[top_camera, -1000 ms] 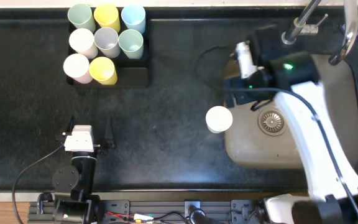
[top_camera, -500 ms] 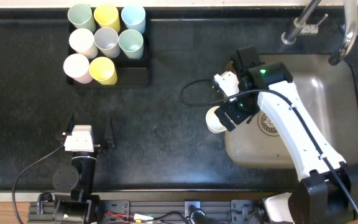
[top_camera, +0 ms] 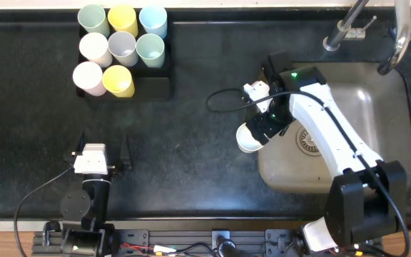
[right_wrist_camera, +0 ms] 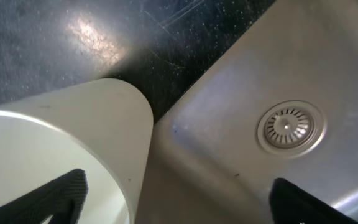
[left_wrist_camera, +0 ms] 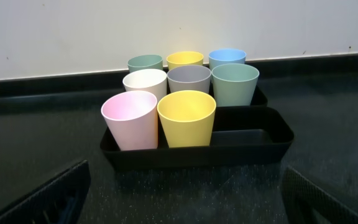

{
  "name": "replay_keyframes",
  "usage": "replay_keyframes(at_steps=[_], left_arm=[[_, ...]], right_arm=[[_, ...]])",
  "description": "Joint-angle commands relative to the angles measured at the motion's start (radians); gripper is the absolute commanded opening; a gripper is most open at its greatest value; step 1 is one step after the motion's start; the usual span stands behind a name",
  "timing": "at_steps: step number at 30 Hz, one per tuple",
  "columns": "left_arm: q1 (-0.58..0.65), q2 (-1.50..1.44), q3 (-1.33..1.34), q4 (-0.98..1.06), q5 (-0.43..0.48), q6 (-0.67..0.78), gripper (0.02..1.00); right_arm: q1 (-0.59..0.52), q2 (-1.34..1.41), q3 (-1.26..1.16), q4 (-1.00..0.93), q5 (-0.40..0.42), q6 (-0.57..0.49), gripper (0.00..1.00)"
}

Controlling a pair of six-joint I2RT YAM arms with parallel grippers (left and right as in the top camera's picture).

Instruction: Store Cups

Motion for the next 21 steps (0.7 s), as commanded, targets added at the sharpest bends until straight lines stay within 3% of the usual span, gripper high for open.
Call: replay_keyframes(at_steps=[1, 2, 7, 12, 21], left_arm=[[-0.003, -0.01, -0.001, -0.003, 0.006, 0.019, 0.998], [-0.003, -0.01, -0.001, -0.003, 0.006, 0.019, 0.998], [-0.003, -0.01, -0.001, -0.003, 0.006, 0.019, 0.998], [-0.003, -0.01, -0.001, -0.003, 0.006, 0.019, 0.998], [-0.003, -0.01, -0.001, -0.003, 0.006, 0.019, 0.998]], right_arm=[[0.0, 0.0, -0.003, -0.003, -0.016, 0.025, 0.108], [0.004, 0.0, -0.003, -0.003, -0.016, 0.047, 0.042], [0.024, -0.005, 0.027, -0.004, -0.024, 0.114, 0.045], [0.042, -0.008, 0.132, -0.049, -0.105, 0.122, 0.042], [0.094, 0.043, 0.806, -0.179, -0.038, 0.305, 0.045]])
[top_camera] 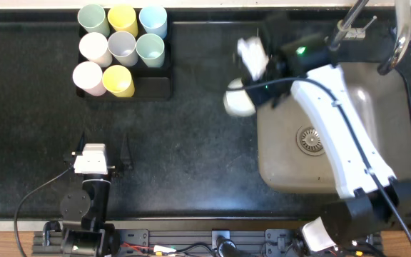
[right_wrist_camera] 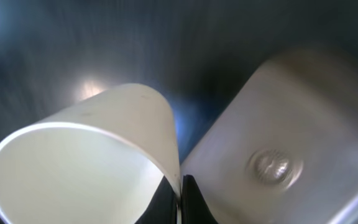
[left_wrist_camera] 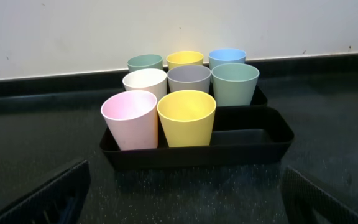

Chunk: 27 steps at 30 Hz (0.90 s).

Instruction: Store Cups

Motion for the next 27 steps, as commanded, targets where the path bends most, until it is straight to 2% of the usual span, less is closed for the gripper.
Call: replay_keyframes(at_steps=[1, 5, 8, 15, 27], left_arm=[[-0.003, -0.01, -0.001, -0.003, 0.006, 0.019, 0.998], [-0.003, -0.01, -0.001, -0.003, 0.006, 0.019, 0.998], [-0.003, -0.01, -0.001, -0.003, 0.006, 0.019, 0.998], [-0.003, -0.01, -0.001, -0.003, 0.006, 0.019, 0.998], [-0.003, -0.01, -0.001, -0.003, 0.006, 0.019, 0.998]], right_arm=[[0.04, 0.05, 0.393, -0.018, 0.006, 0.125, 0.042], [0.116, 0.227, 0.75, -0.052, -0.015, 0.18, 0.045], [0.192, 0.343, 0.885, -0.04, 0.001, 0.179, 0.045], [0.31, 0.488, 0.9, 0.02, 0.045, 0.177, 0.045], [0.34, 0.637, 0.89, -0.014, 0.052, 0.167, 0.042]])
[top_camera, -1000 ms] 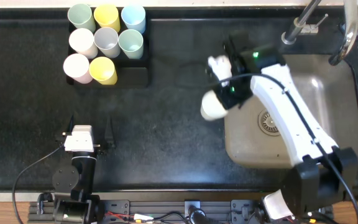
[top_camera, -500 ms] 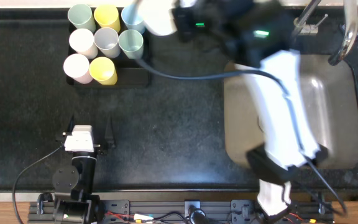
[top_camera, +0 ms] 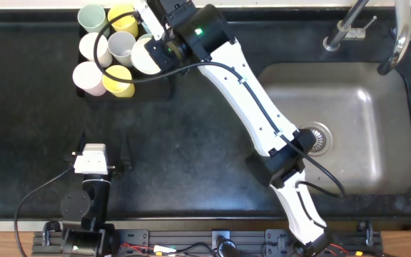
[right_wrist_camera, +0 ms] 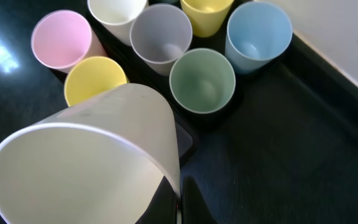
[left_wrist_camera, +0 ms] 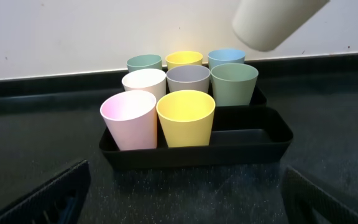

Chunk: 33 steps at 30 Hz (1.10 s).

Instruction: Store Cups

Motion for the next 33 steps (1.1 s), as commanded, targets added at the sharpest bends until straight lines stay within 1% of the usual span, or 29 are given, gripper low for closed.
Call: replay_keyframes(at_steps=[1, 10, 15, 33], left_arm=[[-0.003, -0.01, -0.001, -0.003, 0.003, 0.019, 0.998], [-0.003, -0.01, -0.001, -0.003, 0.003, 0.019, 0.998], [-0.003, -0.01, -0.001, -0.003, 0.003, 0.019, 0.998], [-0.003, -0.01, -0.001, -0.003, 0.003, 0.019, 0.998]], right_arm=[[0.012, 0.054, 0.004, 0.002, 0.017, 0.0, 0.042], [0.002, 0.127, 0.004, -0.02, 0.022, 0.0, 0.042], [0.002, 0.139, 0.004, -0.028, -0.011, 0.0, 0.042], [-0.001, 0.156, -0.063, -0.014, -0.011, -0.011, 0.045]])
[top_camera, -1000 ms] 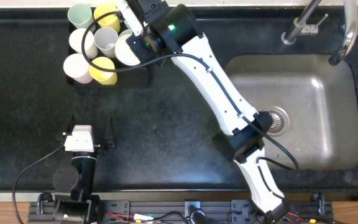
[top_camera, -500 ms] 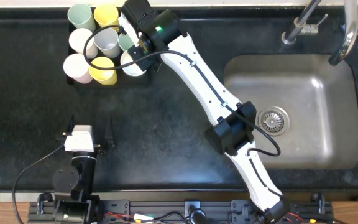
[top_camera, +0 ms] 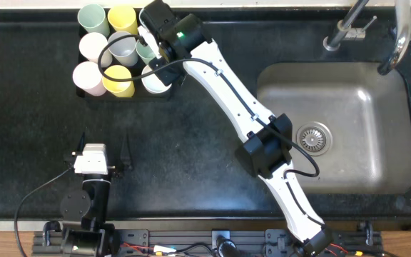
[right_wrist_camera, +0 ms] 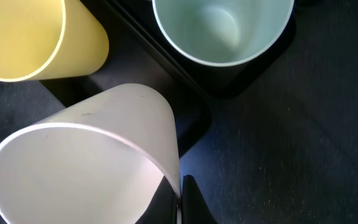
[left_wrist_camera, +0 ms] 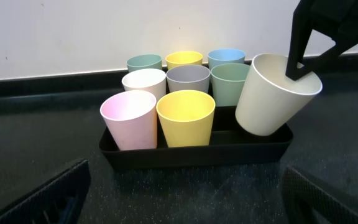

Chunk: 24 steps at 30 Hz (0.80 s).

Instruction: Store Cups

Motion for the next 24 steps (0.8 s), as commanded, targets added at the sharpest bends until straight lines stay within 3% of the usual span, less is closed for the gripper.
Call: replay_keyframes(at_steps=[1, 24], left_arm=[[-0.003, -0.01, -0.001, -0.003, 0.003, 0.019, 0.998], [-0.003, -0.01, -0.001, -0.003, 0.003, 0.019, 0.998]], right_arm=[[-0.005, 0.013, 0.0, 0.011, -0.014, -0.007, 0.042], [-0.023, 0.074, 0.0, 0.024, -0.048, -0.008, 0.045]])
